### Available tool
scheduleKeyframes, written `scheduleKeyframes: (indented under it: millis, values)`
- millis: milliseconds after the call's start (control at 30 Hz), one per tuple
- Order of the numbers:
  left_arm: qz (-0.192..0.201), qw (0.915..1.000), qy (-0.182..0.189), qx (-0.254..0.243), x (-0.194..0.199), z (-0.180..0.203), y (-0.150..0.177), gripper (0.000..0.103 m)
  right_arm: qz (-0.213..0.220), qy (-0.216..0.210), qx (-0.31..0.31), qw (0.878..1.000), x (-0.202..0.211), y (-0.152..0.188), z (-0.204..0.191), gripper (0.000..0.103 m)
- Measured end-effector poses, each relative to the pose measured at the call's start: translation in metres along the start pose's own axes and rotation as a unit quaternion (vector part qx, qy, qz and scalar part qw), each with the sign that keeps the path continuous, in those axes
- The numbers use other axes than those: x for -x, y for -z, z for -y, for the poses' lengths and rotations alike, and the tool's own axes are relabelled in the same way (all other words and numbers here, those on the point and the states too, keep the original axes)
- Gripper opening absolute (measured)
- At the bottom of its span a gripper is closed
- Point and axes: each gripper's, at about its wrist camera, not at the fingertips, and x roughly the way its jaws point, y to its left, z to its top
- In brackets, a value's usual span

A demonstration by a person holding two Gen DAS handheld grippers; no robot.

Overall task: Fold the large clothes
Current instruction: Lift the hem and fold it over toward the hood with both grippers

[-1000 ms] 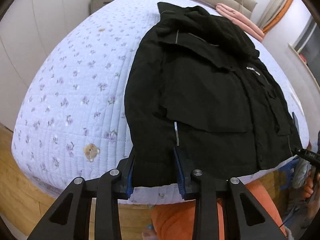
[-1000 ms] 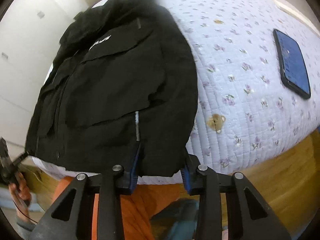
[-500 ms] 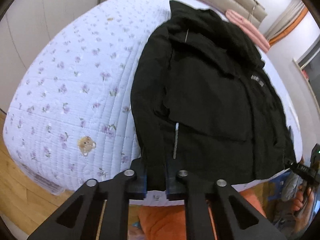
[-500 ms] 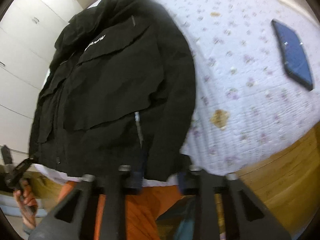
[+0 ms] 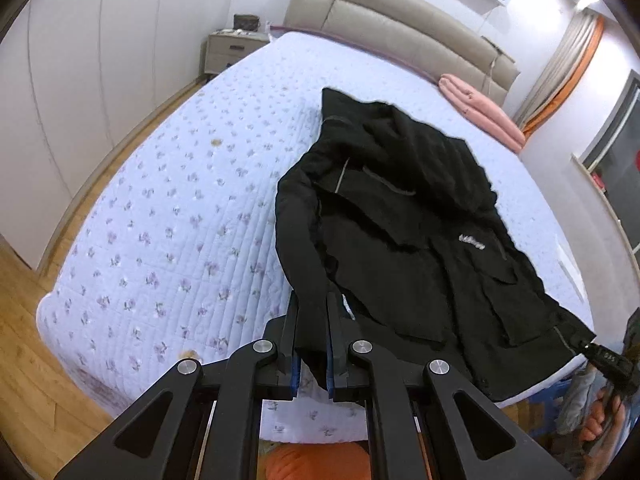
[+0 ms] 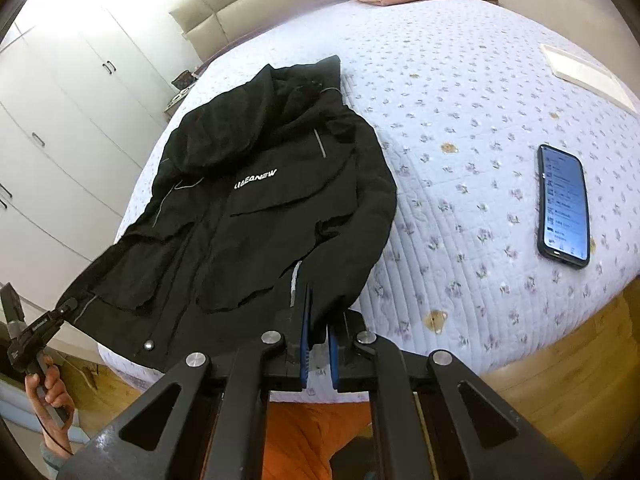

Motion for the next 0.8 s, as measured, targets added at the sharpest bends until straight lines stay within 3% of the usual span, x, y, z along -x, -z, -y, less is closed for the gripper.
scheduleKeyframes:
  millis: [233,367,500,700,800]
  values:
    - [-0.071,0.9967,-0.039,-0.008,-0.07,-0.023,0.027,0.009,-0.059,0.032,0.002,0.998,-0.063,0.019,0.015,0.009]
    - [-0.089,0.9958,-0.019,-0.013,-0.104,-0.029,0.028,0.009,-0.106,0.052,0.02,0.993,-0.104,0.022,0.023,0.009]
    - [-0.112,0.9917,-0.017,-0.061,-0.115,-0.018,0.015,0.009,-0.152,0.087,0.071,0.982,-0.119,0.011,0.008,0.009]
    - [-0.174,0.9835,-0.043,-0.029,-0.114,-0.012,-0.012,0.009,-0.224,0.127,0.056,0.965,-0.13,-0.01,-0.005,0.008]
    - [-0.175,0.9839,-0.031,-0.016,-0.099,-0.003,-0.047,0.009,-0.233,0.111,0.027,0.966,-0.115,-0.035,-0.008,0.007]
